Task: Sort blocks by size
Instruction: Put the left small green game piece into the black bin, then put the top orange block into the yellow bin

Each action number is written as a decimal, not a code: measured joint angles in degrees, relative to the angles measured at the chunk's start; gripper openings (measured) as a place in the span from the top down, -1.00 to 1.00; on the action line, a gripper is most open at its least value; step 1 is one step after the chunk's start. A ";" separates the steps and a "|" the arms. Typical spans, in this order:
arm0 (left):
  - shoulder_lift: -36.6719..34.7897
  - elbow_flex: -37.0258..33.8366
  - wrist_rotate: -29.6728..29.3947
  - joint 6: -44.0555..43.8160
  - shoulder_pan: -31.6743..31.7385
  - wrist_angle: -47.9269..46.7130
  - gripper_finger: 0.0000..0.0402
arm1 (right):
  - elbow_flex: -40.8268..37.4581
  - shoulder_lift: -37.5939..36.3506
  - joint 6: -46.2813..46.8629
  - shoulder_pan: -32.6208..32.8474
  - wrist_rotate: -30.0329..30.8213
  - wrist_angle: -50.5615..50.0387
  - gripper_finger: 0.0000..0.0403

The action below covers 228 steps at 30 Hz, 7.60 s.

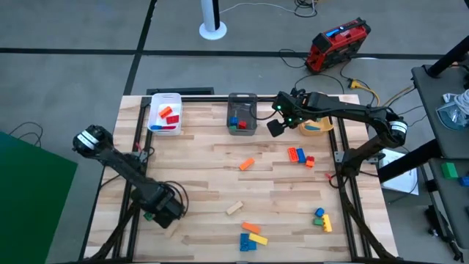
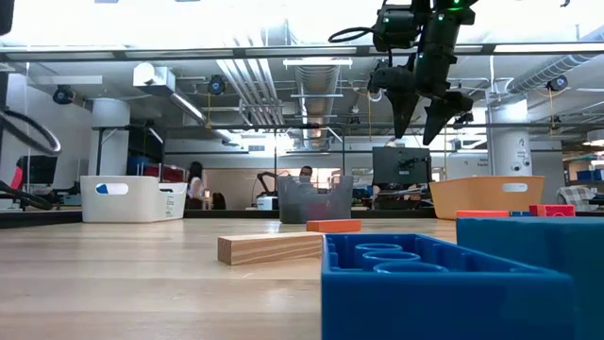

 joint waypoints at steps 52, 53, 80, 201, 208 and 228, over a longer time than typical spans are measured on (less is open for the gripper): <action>-1.16 15.16 -22.37 17.75 8.74 0.54 0.38 | 0.00 0.00 -0.82 0.02 -0.15 2.51 -0.49; -1.16 17.29 -25.54 21.17 10.60 -0.90 0.38 | 0.00 0.00 -0.84 0.00 -0.16 2.81 -0.49; 9.96 29.32 -21.88 77.66 68.25 46.85 0.38 | 0.00 -7.56 3.90 1.44 -2.72 2.79 -0.29; -10.01 41.74 -38.53 67.89 45.09 -6.04 -0.15 | 6.93 31.77 -60.16 20.83 -9.56 24.05 0.47; -10.01 41.74 -39.62 67.87 45.11 -6.02 -0.15 | 6.93 31.50 -55.58 20.83 -9.66 24.03 0.57; -10.01 41.74 -43.99 68.46 45.13 -5.51 -0.15 | 10.71 8.43 -22.97 8.67 -1.04 9.39 0.57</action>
